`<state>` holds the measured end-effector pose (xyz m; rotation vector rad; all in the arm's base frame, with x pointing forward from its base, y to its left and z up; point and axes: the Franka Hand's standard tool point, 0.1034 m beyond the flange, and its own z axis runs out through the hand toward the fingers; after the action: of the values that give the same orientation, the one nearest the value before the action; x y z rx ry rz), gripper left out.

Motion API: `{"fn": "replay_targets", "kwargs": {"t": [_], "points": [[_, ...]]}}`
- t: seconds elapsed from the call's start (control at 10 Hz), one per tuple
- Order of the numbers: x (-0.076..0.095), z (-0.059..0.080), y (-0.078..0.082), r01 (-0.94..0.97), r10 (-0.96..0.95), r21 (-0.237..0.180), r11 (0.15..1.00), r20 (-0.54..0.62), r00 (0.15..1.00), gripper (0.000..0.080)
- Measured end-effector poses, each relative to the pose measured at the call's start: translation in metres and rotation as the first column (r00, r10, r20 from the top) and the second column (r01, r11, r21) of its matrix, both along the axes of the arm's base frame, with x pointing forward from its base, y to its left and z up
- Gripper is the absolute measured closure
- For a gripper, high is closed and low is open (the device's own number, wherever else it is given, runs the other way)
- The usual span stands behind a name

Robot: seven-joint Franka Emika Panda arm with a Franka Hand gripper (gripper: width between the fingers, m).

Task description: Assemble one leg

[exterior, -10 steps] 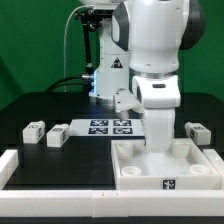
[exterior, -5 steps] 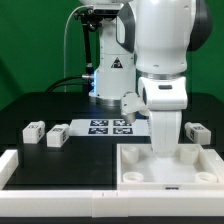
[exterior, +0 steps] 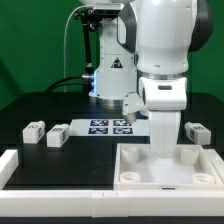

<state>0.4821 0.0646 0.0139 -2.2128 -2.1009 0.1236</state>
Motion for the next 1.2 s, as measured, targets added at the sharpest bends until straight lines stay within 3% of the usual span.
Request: {"fn": "replay_targets", "kwargs": {"t": [0.1, 0.2, 0.3, 0.4, 0.5, 0.6, 0.9, 1.2], "points": [[0.0, 0.0, 0.0, 0.0, 0.0, 0.0, 1.0, -0.001, 1.0, 0.0718], [-0.001, 0.0, 0.0, 0.0, 0.0, 0.0, 1.0, -0.002, 1.0, 0.053], [-0.001, 0.0, 0.001, 0.002, -0.002, 0.0, 1.0, -0.002, 1.0, 0.053], [-0.001, 0.0, 0.003, 0.004, -0.004, -0.001, 1.0, -0.001, 1.0, 0.0328], [-0.001, 0.0, 0.005, 0.005, -0.005, -0.001, 1.0, -0.001, 1.0, 0.0213], [-0.001, 0.001, 0.008, 0.003, -0.003, -0.002, 1.0, 0.002, 1.0, 0.0163], [-0.001, 0.004, 0.009, 0.006, -0.006, -0.004, 1.0, 0.004, 1.0, 0.0152], [-0.01, 0.035, 0.015, 0.043, -0.042, -0.018, 0.999, 0.038, 0.998, 0.0151]]}}
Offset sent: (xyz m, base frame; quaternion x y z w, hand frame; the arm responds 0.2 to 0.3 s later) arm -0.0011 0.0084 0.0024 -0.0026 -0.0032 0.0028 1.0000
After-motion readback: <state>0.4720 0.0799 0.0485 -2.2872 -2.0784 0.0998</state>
